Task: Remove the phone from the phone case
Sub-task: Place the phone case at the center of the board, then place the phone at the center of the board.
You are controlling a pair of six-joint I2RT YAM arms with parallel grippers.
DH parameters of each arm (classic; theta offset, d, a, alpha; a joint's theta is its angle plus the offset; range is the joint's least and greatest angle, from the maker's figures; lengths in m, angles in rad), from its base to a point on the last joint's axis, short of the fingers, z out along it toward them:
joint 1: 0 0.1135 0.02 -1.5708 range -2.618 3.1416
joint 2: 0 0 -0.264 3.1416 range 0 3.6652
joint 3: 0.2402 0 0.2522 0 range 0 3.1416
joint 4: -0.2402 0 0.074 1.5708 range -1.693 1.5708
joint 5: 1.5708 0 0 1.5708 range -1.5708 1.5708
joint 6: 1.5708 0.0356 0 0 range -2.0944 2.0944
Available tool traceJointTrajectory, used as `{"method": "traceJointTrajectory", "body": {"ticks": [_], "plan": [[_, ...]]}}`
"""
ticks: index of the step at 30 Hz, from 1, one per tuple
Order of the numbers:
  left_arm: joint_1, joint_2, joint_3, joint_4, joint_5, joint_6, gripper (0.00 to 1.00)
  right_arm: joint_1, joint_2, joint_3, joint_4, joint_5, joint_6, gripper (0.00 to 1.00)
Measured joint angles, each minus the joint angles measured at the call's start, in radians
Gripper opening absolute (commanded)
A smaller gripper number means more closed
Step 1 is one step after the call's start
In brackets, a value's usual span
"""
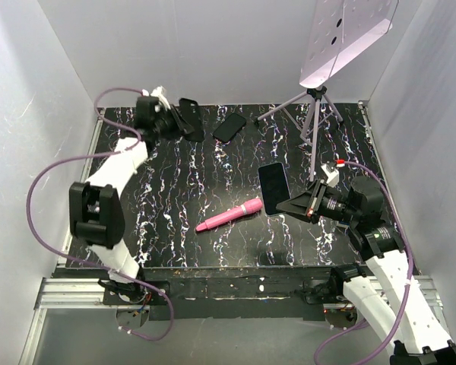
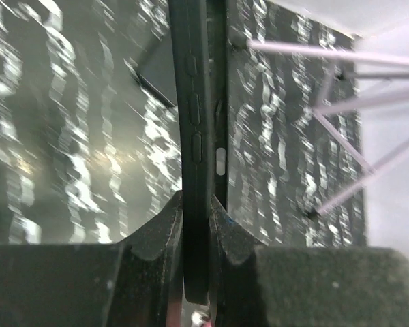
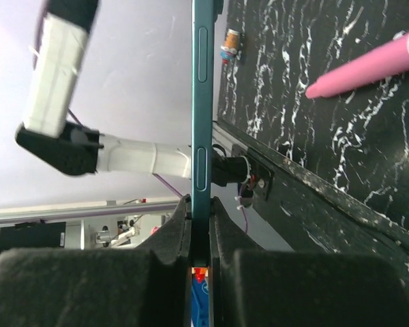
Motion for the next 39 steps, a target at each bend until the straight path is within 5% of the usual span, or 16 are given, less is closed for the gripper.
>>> {"method": "traceJointTrajectory", "body": {"ticks": [7,10,15,18,22,26,33,39], "plan": [[0.178,0.478,0.597,-0.301,0.143,0.220,0.00,0.007,0.017,-0.012,-0.060,0.005,-0.054,0.01],[0.211,0.662,0.727,-0.363,0.182,0.229,0.00,0.018,0.043,-0.012,-0.061,0.014,-0.062,0.01],[0.256,0.851,0.828,-0.447,0.202,0.197,0.69,0.053,0.070,-0.018,-0.049,0.039,-0.066,0.01],[0.274,0.845,0.888,-0.499,0.167,0.221,0.85,0.093,0.109,-0.051,0.010,0.054,-0.046,0.01],[0.282,0.713,0.822,-0.554,-0.016,0.259,0.91,0.209,0.256,-0.073,0.116,0.123,-0.005,0.01],[0.272,0.391,0.507,-0.559,-0.143,0.263,0.91,0.359,0.474,-0.049,0.255,0.209,0.037,0.01],[0.152,-0.176,0.119,-0.441,-0.138,0.237,0.93,0.562,0.951,0.210,0.444,0.354,0.085,0.02],[0.109,-0.367,-0.012,-0.404,-0.122,0.255,0.88,0.660,1.178,0.427,0.473,0.494,0.089,0.11]]}}
